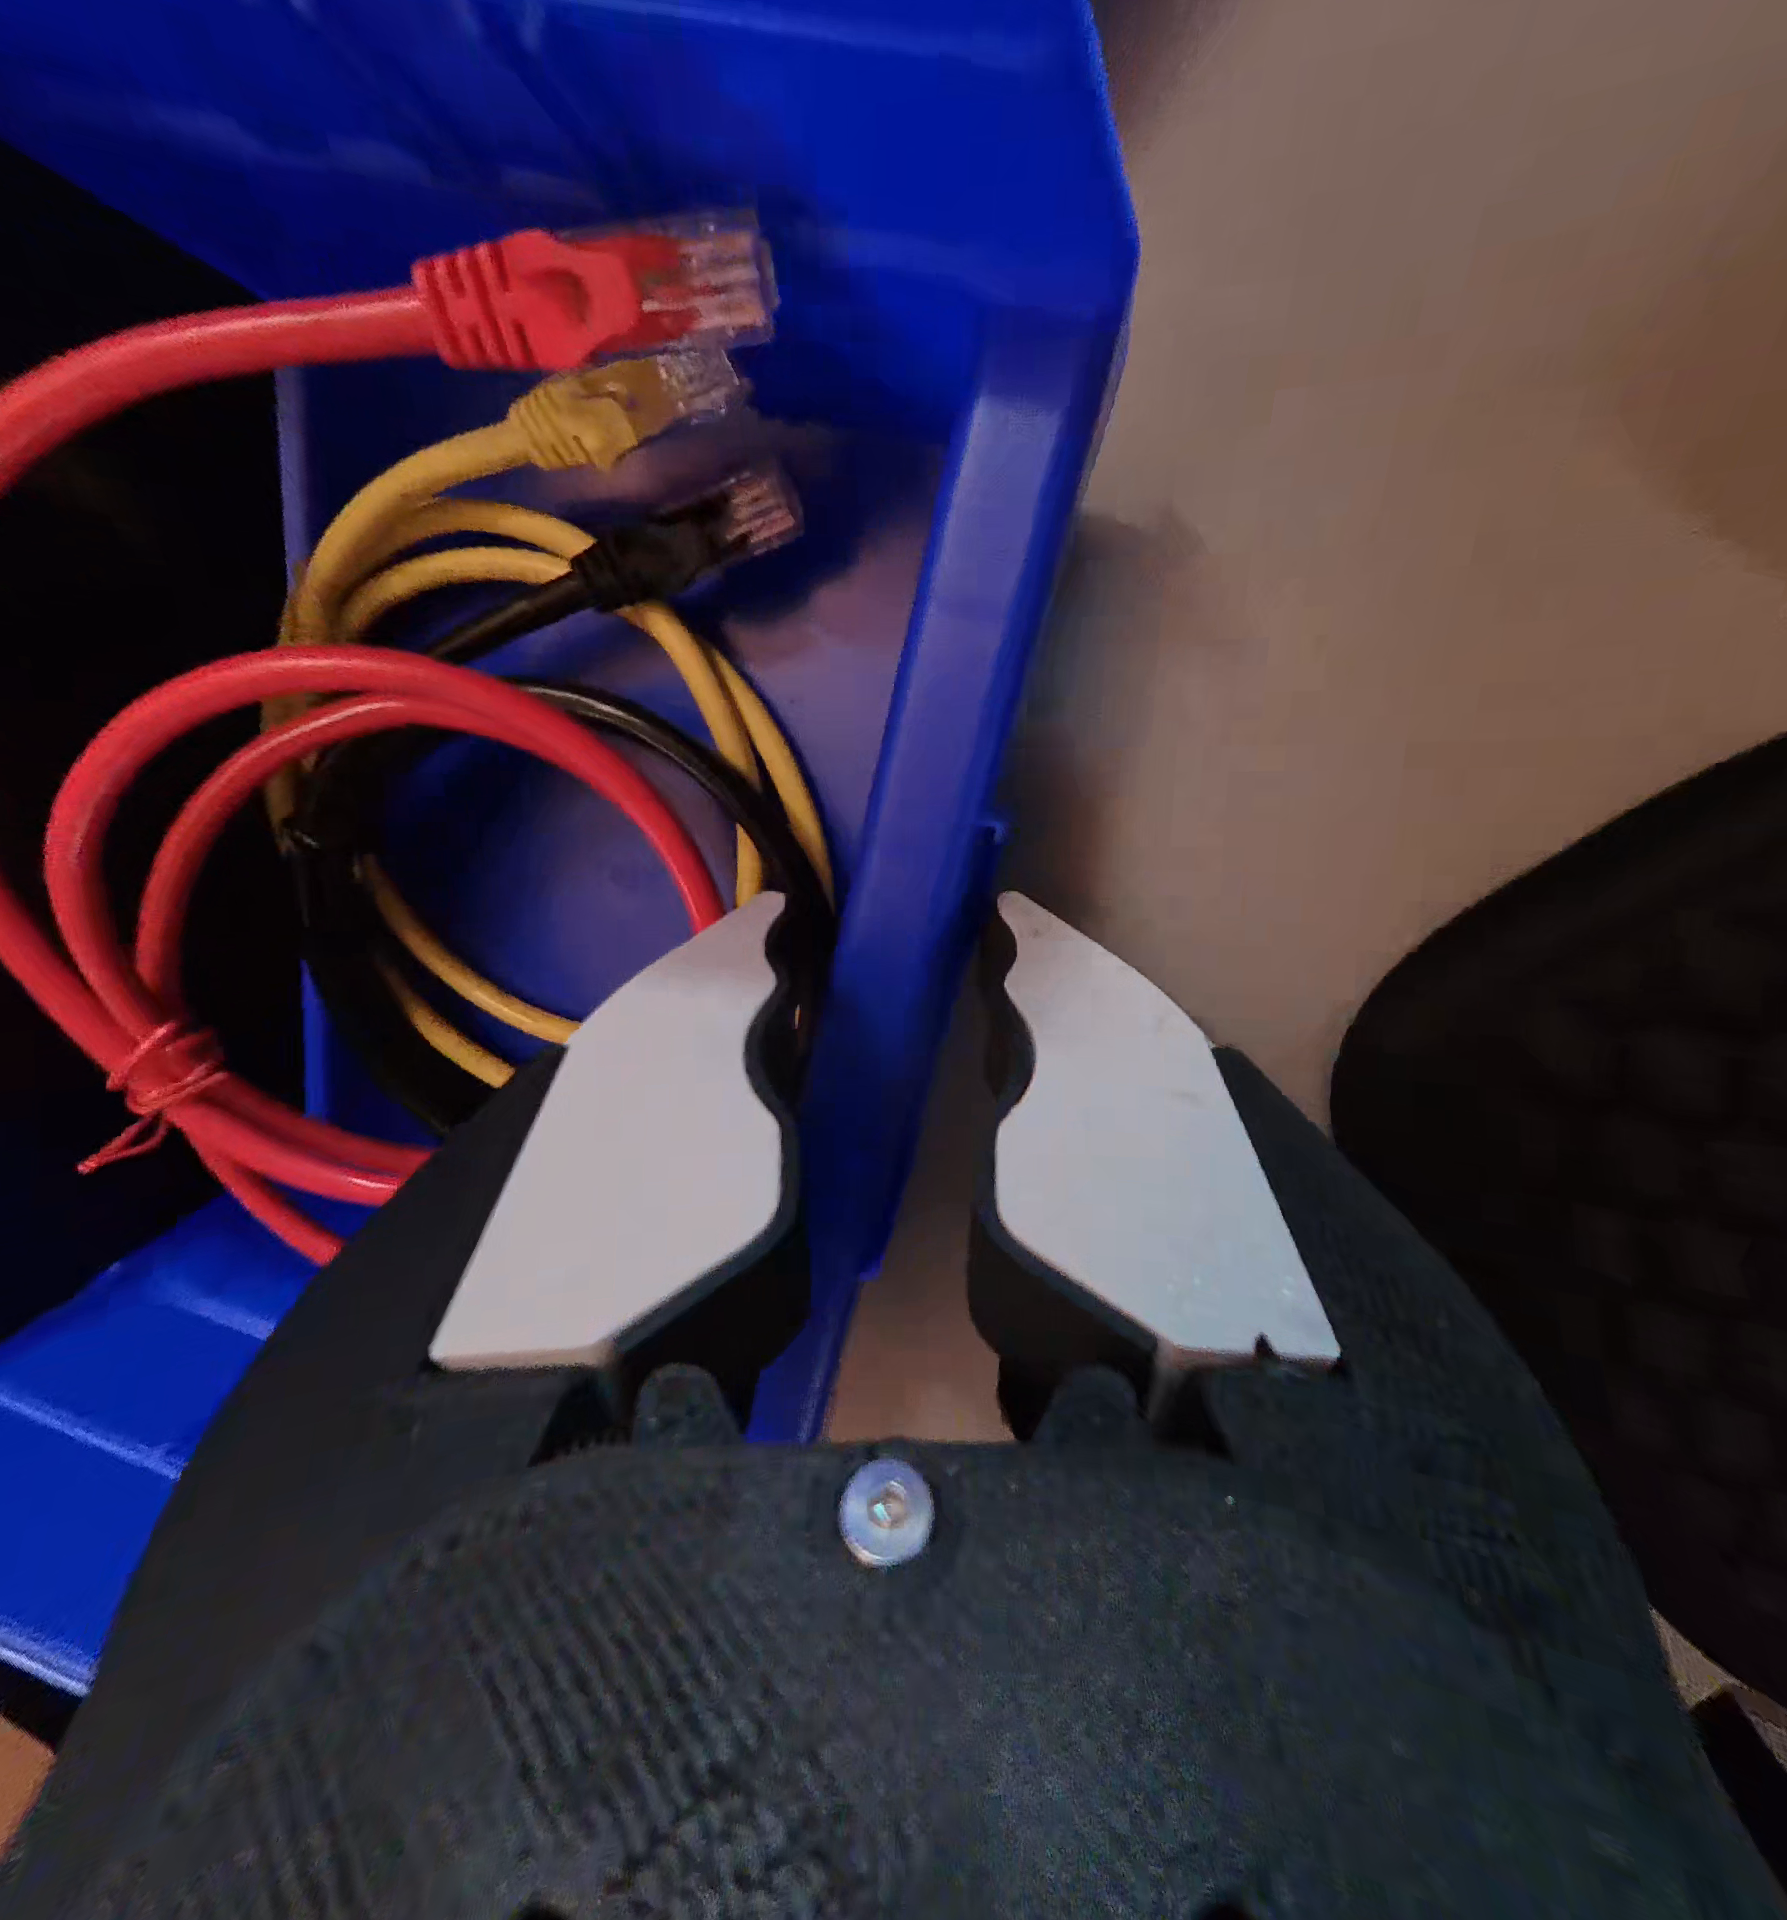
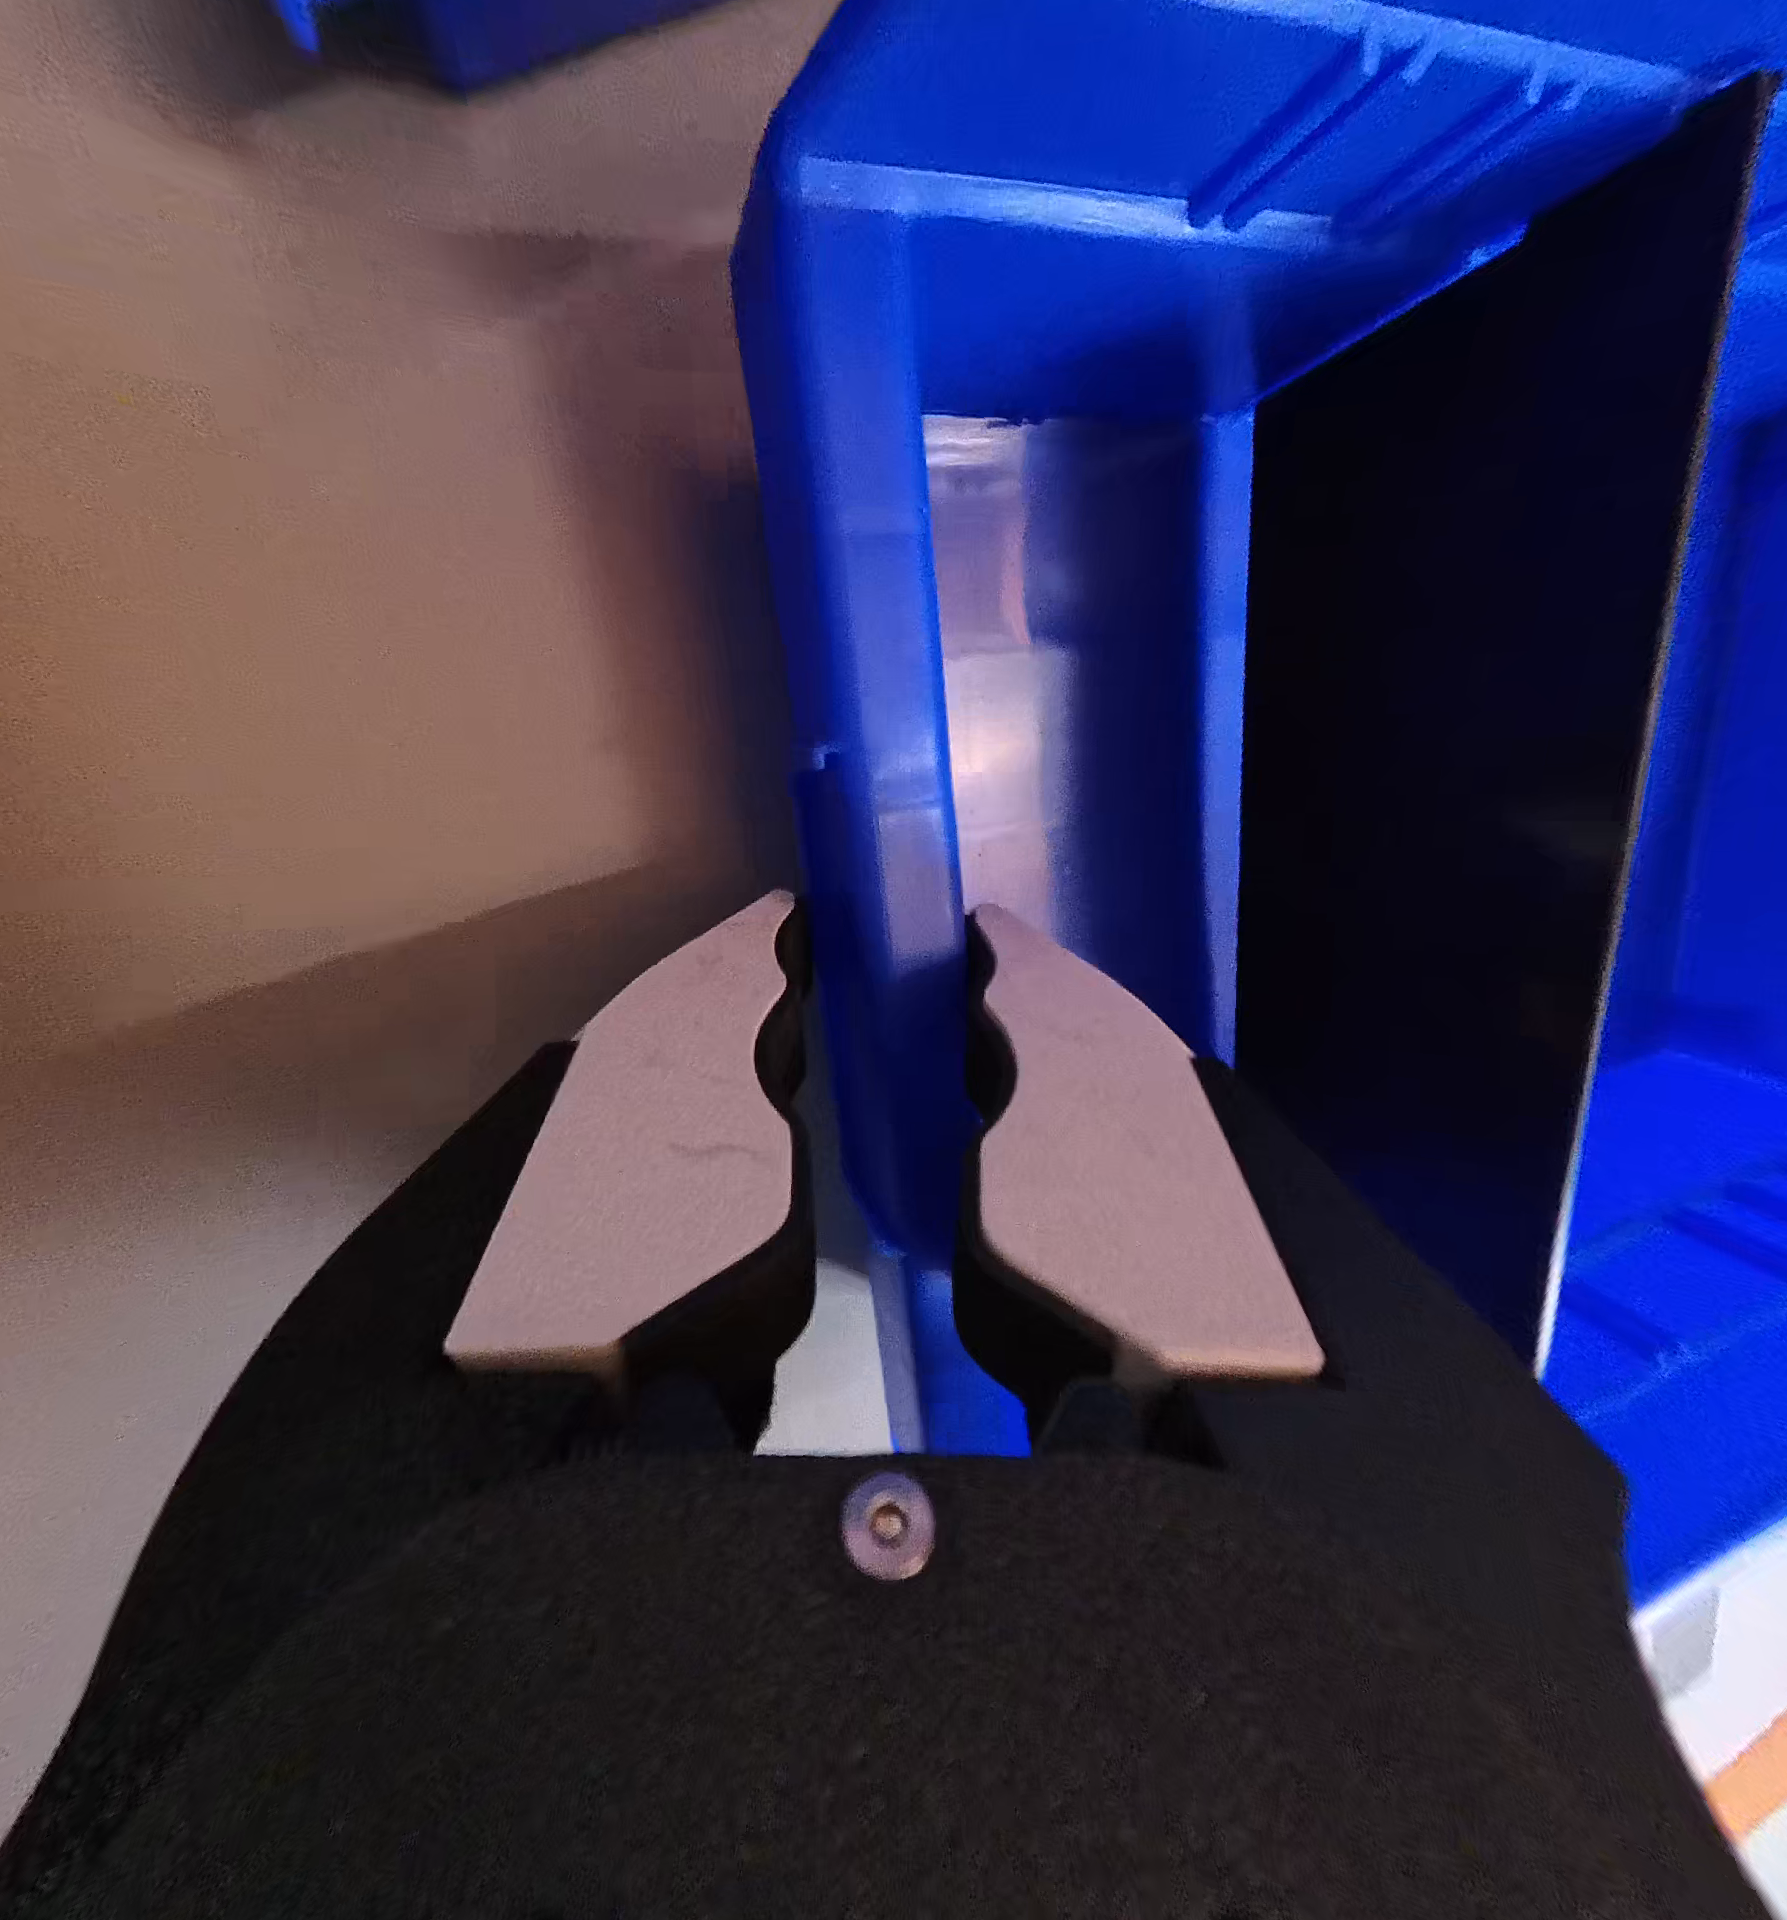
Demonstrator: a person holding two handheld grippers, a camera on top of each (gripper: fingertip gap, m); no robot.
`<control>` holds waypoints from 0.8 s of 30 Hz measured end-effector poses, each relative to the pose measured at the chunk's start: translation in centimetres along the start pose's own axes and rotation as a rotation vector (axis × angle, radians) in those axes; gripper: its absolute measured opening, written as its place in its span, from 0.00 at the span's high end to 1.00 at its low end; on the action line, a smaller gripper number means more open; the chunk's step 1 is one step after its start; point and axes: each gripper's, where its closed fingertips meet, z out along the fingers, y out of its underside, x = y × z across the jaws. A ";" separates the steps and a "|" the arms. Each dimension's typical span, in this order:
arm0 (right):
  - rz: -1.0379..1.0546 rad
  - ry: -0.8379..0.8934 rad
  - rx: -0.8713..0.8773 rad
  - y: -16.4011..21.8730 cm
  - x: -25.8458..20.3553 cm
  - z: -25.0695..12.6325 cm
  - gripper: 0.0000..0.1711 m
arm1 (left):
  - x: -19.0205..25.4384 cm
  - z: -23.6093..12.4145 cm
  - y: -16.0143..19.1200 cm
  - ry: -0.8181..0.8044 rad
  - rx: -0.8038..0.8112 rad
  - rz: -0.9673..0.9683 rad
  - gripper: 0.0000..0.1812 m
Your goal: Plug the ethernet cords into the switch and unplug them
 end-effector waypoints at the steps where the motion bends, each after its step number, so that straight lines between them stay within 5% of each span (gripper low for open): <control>1: 0.005 0.015 -0.005 1.0 0.1 -0.5 0.84 | -0.1 0.1 -0.3 -0.012 -0.001 0.008 0.82; 14: 0.248 0.143 -0.122 17.3 5.3 -4.2 0.84 | -1.0 1.5 -3.9 -0.006 0.058 -0.065 0.86; 21: 0.325 0.188 -0.166 22.1 9.8 -4.4 0.83 | -3.1 2.1 -4.3 -0.021 0.049 -0.123 0.86; 24: 0.362 0.266 -0.183 23.1 11.9 -4.8 0.75 | -4.3 2.4 -4.4 -0.039 0.053 -0.137 0.86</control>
